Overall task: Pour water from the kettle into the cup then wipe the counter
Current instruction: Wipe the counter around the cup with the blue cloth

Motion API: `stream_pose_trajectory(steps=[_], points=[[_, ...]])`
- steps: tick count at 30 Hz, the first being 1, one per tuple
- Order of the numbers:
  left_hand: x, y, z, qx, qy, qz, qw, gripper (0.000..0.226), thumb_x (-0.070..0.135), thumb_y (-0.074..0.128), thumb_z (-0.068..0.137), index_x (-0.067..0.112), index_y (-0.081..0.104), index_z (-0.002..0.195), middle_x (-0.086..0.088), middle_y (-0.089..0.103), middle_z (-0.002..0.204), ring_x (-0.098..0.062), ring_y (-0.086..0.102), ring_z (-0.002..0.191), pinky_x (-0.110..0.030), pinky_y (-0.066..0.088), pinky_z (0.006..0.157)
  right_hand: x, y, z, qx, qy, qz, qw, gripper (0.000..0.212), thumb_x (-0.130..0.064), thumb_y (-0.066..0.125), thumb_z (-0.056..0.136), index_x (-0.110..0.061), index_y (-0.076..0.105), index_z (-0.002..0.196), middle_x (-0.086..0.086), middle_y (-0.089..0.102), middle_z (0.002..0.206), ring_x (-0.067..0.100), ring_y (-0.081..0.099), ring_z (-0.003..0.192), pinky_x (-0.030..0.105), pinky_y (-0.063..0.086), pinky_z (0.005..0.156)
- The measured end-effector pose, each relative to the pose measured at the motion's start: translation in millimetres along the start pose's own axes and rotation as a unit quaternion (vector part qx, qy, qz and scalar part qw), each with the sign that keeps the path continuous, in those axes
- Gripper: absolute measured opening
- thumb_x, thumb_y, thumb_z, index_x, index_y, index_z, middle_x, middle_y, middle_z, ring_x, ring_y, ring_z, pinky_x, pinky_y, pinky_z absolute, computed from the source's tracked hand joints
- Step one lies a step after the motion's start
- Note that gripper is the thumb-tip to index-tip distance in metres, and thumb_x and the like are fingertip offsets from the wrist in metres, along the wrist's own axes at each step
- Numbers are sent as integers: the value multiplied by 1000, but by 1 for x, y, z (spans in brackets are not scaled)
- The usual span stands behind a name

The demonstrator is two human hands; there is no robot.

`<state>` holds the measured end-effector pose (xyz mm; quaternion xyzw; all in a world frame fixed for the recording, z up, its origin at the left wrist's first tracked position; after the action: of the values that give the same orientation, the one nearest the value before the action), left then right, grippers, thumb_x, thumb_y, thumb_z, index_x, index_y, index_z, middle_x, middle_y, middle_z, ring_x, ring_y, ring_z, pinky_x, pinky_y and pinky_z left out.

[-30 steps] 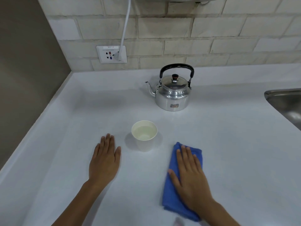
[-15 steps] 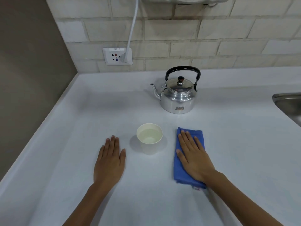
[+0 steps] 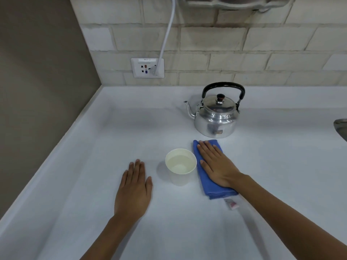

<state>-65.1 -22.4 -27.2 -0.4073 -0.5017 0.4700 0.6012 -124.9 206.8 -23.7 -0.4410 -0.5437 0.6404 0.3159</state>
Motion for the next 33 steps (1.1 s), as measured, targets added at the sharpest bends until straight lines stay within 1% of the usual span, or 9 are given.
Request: stream_pose_trajectory(steps=[4,7,9,14,20,23,25,28,33], points=[[1,-2,-2,-2,4,7,1000,101,53,-34,75,2,19,143,-13,22,153,-27,19,142,-33,10,114,-22,3,16,-31,-112,-21,993,52,-32,16,99,-20,-10,142,-5,-10,153,7,-15,140,27,-7,116],[2,-4,-1,-19,-4,20,1000,93,50,-23,85,-2,33,138,-17,37,145,-32,34,135,-39,23,111,-22,5,11,-60,-179,-10,982,52,-34,17,99,-27,-14,140,-10,-11,153,0,-16,139,21,-10,114],[2,-4,-2,-22,-4,24,999,91,50,-21,86,-2,33,138,-17,37,145,-32,34,135,-39,23,111,-15,2,18,-74,-180,-6,981,51,-34,18,99,-28,-12,140,-12,-9,153,-1,-14,139,19,-10,114],[-2,1,-1,-5,-1,20,1000,86,52,-20,80,6,12,145,-9,15,155,-22,11,143,-28,1,113,-10,-5,35,-45,-100,-24,994,52,-31,19,100,-18,-4,145,-2,-5,156,8,-10,141,26,-7,116],[-6,5,0,-18,1,27,999,87,54,-21,78,8,7,145,-6,10,156,-20,6,144,-28,0,114,-14,5,-37,-32,-157,1,987,52,-46,8,95,-33,-14,140,-18,-15,150,-4,-18,137,14,-17,110],[-5,6,0,-25,2,25,999,81,49,-14,78,8,6,145,-6,8,157,-19,4,144,-27,-2,113,32,-10,-46,-20,-98,-1,995,53,-41,19,97,-30,-6,143,-14,-4,154,1,-7,140,18,-11,113],[-4,6,-1,-27,6,29,999,81,48,-13,78,7,7,145,-7,10,156,-21,6,144,-29,1,114,75,-24,-42,7,-5,1,1000,53,-34,26,98,-25,0,143,-4,4,156,6,-2,142,23,-5,115],[-2,5,-1,-25,10,34,999,81,47,-12,79,5,9,145,-9,11,156,-23,8,144,-33,5,116,108,-26,-38,8,118,-10,993,53,-34,22,99,-19,0,145,0,1,157,10,-4,142,30,-3,117],[-5,10,1,-37,2,20,999,55,34,16,100,6,3,145,-8,4,157,-20,1,144,-33,2,117,71,-15,-50,22,148,-16,989,54,-33,21,99,-15,-2,144,1,-2,156,14,-6,142,31,-5,116]])
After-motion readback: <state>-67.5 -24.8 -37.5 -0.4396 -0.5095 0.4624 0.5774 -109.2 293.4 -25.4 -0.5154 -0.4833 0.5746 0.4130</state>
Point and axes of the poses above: each hand's wrist, its own z-axis towards the middle knuckle, its own y-axis out of the palm, x = y × z, the point moved 9 cm from there along z, towards the middle knuckle
